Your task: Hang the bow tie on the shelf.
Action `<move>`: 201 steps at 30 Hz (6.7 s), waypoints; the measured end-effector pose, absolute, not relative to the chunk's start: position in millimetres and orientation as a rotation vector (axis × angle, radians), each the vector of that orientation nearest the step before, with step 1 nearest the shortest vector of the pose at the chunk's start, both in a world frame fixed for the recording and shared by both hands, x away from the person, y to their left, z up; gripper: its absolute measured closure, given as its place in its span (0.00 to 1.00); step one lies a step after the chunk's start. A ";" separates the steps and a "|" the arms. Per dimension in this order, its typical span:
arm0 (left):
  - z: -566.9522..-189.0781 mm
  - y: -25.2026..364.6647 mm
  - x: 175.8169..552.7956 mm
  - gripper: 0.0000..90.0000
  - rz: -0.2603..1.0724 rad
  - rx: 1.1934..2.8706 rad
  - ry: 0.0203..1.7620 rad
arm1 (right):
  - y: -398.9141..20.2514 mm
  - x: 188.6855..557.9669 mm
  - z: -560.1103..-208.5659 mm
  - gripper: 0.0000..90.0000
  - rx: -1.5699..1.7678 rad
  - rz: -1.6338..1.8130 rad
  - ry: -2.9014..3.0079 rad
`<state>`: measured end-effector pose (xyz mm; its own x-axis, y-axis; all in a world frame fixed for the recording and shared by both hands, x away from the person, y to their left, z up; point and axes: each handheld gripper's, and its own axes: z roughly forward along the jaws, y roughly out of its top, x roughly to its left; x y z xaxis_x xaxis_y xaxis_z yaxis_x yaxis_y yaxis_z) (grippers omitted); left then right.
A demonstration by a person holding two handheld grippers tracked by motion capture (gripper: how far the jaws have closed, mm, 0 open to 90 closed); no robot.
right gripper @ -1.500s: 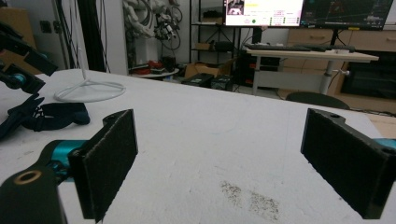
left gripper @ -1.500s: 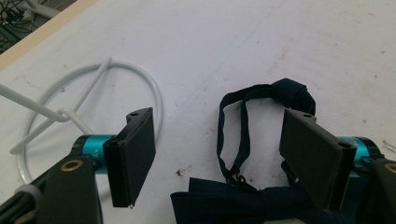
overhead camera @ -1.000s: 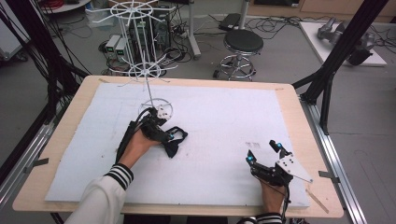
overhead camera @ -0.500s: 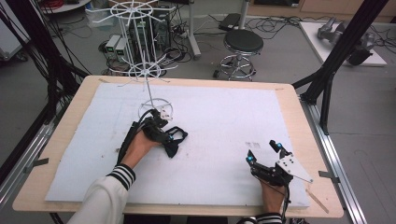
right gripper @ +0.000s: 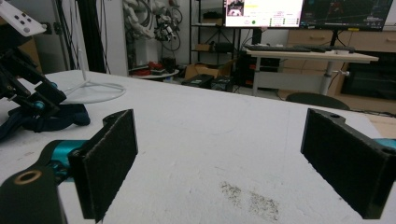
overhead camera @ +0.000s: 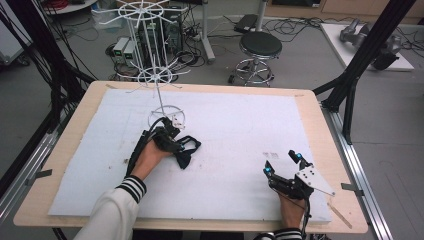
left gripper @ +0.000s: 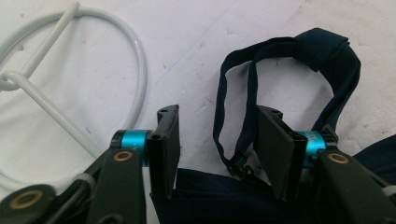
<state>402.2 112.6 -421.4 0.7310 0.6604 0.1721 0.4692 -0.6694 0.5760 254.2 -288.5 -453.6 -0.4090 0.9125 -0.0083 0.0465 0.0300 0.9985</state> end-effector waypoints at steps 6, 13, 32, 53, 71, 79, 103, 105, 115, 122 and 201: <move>-422.8 112.5 402.9 0.66 0.486 2.426 0.874 | -288.5 254.3 -453.7 0.11 1.004 1.472 1.562; -423.2 111.9 403.2 0.76 0.448 2.425 0.873 | -288.6 254.3 -453.7 0.11 1.008 1.475 1.561; -420.8 113.1 401.4 0.97 0.418 2.391 0.869 | -288.9 254.2 -453.7 0.11 1.011 1.475 1.562; -407.3 135.3 374.0 0.98 0.518 2.149 0.761 | -288.4 254.3 -453.7 0.11 1.010 1.473 1.561; -391.9 162.8 350.6 0.98 0.542 1.937 0.697 | -288.5 254.3 -453.6 0.11 1.007 1.468 1.564; -376.4 180.0 344.9 0.98 0.569 1.856 0.703 | -288.3 254.4 -453.5 0.11 1.005 1.465 1.563; -321.1 211.6 327.7 0.98 0.687 1.730 0.683 | -287.6 254.5 -453.5 0.11 1.010 1.462 1.568; -318.9 212.5 326.8 0.98 0.689 1.720 0.681 | -287.6 254.5 -453.5 0.11 1.008 1.460 1.568; -299.0 212.3 327.4 0.98 0.718 1.679 0.664 | -287.0 254.4 -453.5 0.11 1.009 1.458 1.570; -291.1 208.1 331.8 0.98 0.730 1.672 0.660 | -287.3 254.3 -453.5 0.11 1.006 1.459 1.570; -328.3 201.3 370.1 0.94 0.836 1.664 0.919 | -288.4 254.4 -453.6 0.11 1.004 1.465 1.564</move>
<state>370.1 201.3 -328.3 0.4688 0.8785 0.0919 0.1740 -0.1939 0.9655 254.4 -288.4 -453.6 -0.4057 0.9139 -0.0121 0.0472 0.0342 0.9983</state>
